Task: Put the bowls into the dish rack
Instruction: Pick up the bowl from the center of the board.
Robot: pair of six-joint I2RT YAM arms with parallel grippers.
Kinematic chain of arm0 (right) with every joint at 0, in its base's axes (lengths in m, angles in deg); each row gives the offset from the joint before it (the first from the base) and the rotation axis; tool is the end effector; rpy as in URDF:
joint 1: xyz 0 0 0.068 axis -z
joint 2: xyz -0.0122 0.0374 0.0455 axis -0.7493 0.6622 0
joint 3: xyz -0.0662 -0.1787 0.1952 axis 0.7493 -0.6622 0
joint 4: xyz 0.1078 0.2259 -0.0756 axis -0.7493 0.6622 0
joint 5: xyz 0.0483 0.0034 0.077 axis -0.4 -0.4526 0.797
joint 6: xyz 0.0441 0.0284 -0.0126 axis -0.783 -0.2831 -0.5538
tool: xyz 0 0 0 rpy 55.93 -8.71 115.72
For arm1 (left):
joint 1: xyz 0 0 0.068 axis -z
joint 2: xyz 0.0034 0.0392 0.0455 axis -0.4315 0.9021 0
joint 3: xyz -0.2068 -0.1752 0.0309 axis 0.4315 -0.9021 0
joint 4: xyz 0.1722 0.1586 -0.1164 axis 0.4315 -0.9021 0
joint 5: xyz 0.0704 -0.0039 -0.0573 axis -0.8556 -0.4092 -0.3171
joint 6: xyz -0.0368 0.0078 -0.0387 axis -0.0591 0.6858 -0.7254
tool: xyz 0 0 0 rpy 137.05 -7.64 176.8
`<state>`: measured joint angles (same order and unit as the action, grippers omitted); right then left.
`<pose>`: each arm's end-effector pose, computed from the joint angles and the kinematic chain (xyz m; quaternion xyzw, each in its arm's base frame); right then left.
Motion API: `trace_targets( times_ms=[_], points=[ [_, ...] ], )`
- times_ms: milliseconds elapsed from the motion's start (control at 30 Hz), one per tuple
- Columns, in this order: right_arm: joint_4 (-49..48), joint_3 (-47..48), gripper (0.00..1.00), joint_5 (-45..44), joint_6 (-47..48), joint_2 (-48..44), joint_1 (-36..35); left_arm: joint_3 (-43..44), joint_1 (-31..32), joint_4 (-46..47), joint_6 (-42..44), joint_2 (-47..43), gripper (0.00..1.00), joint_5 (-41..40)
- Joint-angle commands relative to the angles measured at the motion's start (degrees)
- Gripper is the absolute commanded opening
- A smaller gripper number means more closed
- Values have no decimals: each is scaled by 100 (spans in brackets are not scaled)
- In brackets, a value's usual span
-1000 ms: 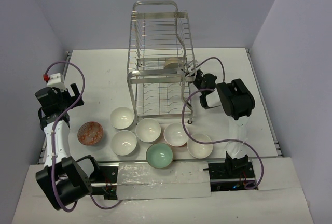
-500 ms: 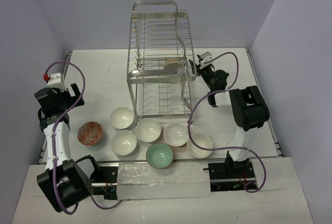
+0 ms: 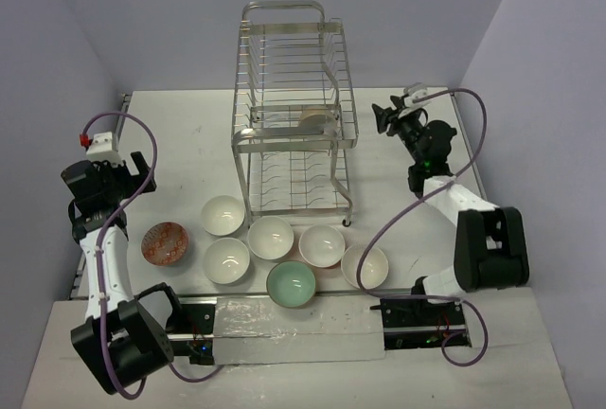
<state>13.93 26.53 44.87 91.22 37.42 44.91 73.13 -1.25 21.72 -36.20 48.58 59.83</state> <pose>0.3227 0.0334 0.2797 -0.2036 0.5991 0.0896 0.7691 0.2007 0.0879 0.2717 -0.0865 0.8326 -0.0071 0.5470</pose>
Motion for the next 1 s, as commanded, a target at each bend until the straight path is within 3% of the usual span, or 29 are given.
trace_targets(
  times_ms=[0,133,333,567,967],
  points=[
    [1977,173,60,335,-64,-720,194,-53,-17,98,53,-211,99,330],
    [3735,296,60,353,515,-1398,204,-1,-17,28,27,-238,99,488],
    [7459,1051,57,643,1456,-1944,212,8,-17,-17,18,-343,99,682],
    [9212,947,56,783,2274,-2156,221,44,-17,-60,35,-273,99,761],
    [10690,868,52,1399,3399,-1479,212,70,-17,-149,27,-343,99,796]
  ],
)
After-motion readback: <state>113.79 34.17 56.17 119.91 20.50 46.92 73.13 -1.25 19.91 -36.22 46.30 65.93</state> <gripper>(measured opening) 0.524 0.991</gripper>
